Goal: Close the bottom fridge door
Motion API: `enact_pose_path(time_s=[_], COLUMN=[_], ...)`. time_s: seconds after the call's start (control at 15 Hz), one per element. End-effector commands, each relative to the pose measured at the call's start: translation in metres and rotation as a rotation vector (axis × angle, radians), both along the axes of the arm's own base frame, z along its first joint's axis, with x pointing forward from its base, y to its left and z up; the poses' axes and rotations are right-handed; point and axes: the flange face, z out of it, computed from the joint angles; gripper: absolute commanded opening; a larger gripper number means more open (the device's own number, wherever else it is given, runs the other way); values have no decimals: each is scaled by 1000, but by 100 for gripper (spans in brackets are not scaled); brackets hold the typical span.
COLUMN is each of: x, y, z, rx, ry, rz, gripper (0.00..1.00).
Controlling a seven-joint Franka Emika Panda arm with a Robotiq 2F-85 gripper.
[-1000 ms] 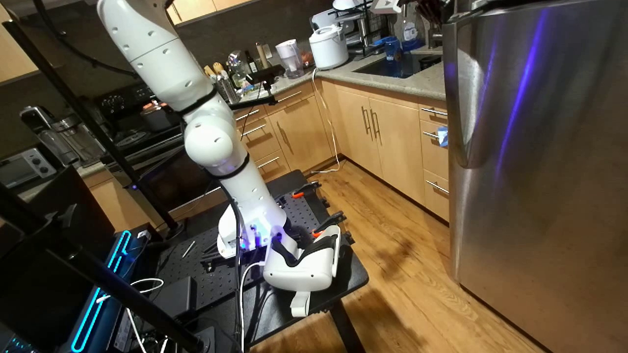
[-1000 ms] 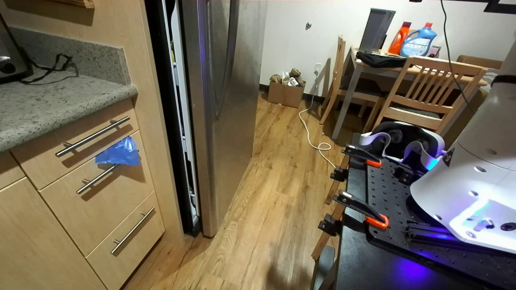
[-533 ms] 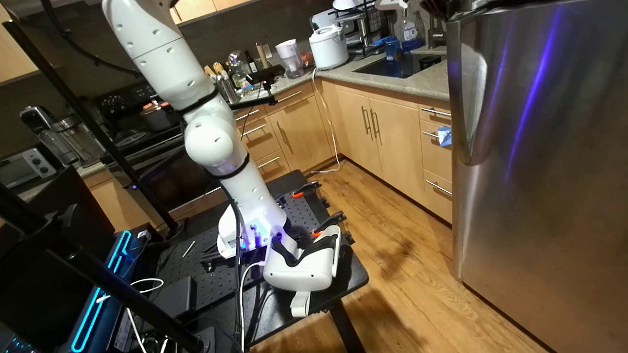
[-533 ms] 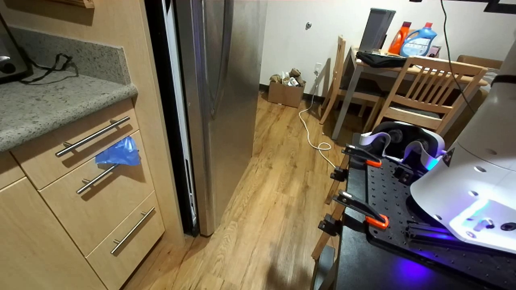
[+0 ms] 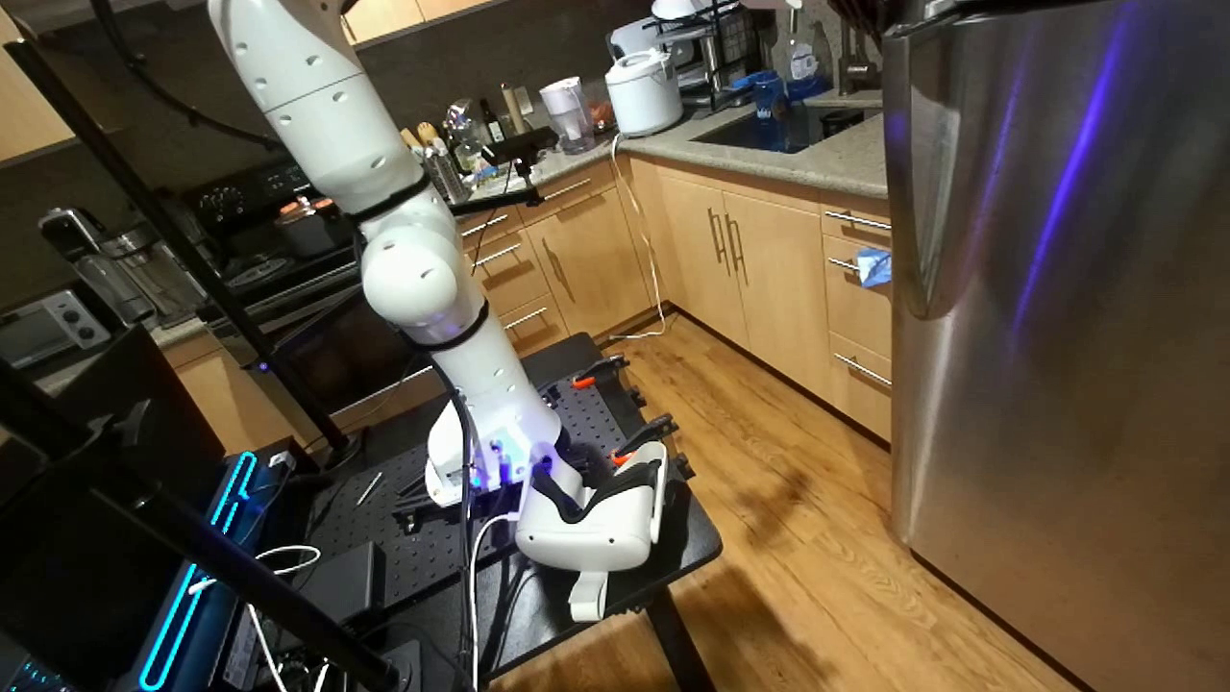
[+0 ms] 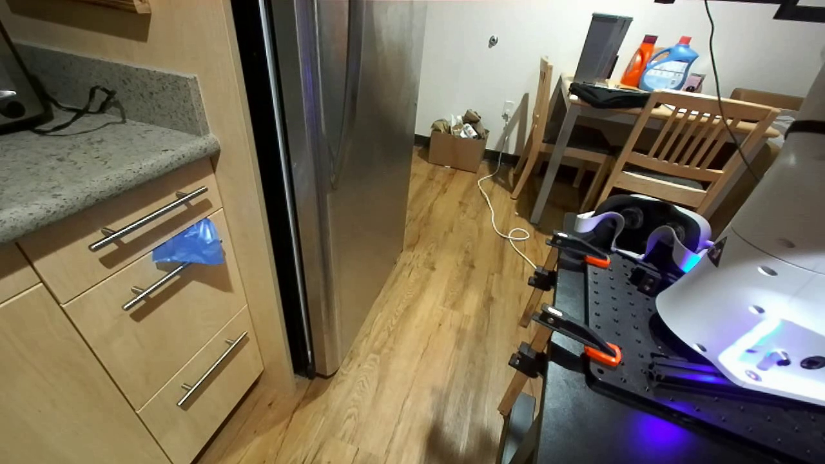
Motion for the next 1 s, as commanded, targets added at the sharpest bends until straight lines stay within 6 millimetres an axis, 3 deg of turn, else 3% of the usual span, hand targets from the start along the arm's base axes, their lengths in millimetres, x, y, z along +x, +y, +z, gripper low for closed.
enact_pose_path(time_s=[0.0, 0.13, 0.2, 0.6, 0.67, 0.73, 0.93], x=[18, 17, 1, 1, -1, -4, -11], y=[-4, -2, -1, -1, 1, 2, 8], z=[23, 23, 1, 2, 3, 5, 13], rx=[8, 10, 6, 8, 9, 11, 10], ry=[-55, -47, 5, 8, 7, 6, 0], rz=[3, 9, -2, -3, 4, 9, 21], gripper=[0, 0, 1, 1, 26, 12, 1])
